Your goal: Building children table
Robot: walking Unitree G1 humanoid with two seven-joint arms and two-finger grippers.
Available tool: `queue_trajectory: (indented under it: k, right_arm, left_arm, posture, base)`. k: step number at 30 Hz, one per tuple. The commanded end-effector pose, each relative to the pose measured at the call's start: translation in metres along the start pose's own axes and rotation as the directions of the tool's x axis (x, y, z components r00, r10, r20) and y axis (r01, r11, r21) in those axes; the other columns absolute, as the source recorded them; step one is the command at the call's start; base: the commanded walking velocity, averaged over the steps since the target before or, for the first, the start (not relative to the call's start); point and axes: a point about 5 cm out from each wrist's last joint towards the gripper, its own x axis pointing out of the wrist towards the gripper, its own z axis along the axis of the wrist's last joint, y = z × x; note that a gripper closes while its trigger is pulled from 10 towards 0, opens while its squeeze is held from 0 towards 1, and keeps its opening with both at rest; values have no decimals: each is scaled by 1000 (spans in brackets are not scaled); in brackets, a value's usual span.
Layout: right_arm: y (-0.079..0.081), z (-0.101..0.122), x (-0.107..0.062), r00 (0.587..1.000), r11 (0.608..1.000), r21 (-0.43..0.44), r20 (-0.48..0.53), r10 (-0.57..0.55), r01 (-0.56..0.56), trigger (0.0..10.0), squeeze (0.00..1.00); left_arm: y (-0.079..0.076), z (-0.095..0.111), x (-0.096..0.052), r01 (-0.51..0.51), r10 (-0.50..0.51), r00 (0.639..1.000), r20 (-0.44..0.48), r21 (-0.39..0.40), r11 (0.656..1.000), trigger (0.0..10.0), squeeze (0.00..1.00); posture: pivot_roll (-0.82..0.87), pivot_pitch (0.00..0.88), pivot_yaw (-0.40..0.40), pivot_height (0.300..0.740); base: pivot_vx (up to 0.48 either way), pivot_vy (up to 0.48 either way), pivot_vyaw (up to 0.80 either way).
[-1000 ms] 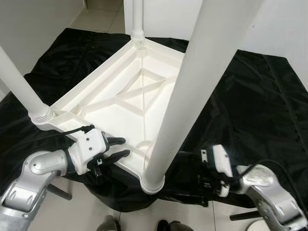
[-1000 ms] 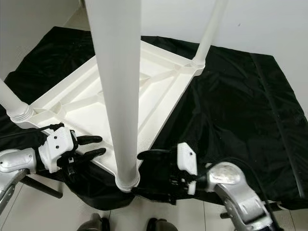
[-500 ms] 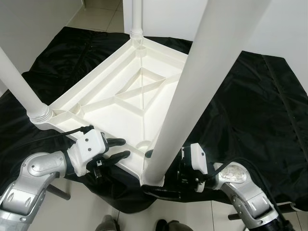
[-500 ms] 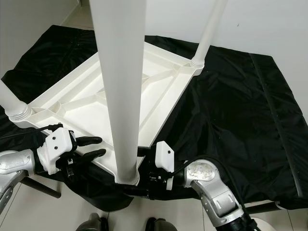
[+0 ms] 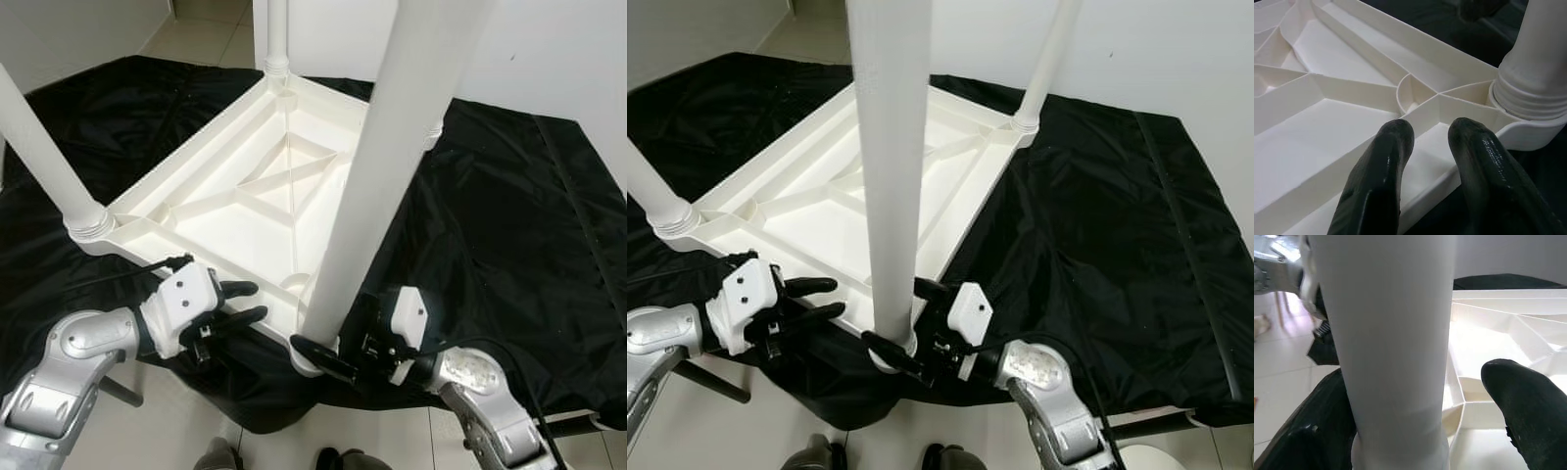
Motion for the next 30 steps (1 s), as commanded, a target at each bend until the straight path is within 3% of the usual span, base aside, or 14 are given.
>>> queue_trajectory:
  k: [1, 16, 30]
  right_arm:
    - [-8, -3, -12, 997, 997, -20, -33, -75, 74, 10000, 0]
    - [-43, -7, -66, 943, 950, -135, -143, -300, 281, 10000, 0]
    - [-75, -11, -108, 866, 879, -216, -185, -464, 424, 10000, 0]
  left_arm:
    - [0, -2, 3, -27, 27, 1000, -3, -9, 1000, 10000, 0]
    - [0, 0, 17, -1, 1, 1000, 26, -7, 1000, 10000, 0]
    - [-17, 11, 43, -13, 19, 991, 130, -44, 999, 10000, 0]
  posture:
    - [87, 161, -47, 740]
    - [52, 149, -35, 740]
    - [44, 126, -39, 740]
  base:
    - [0, 0, 0]
    - [0, 0, 0]
    - [0, 0, 0]
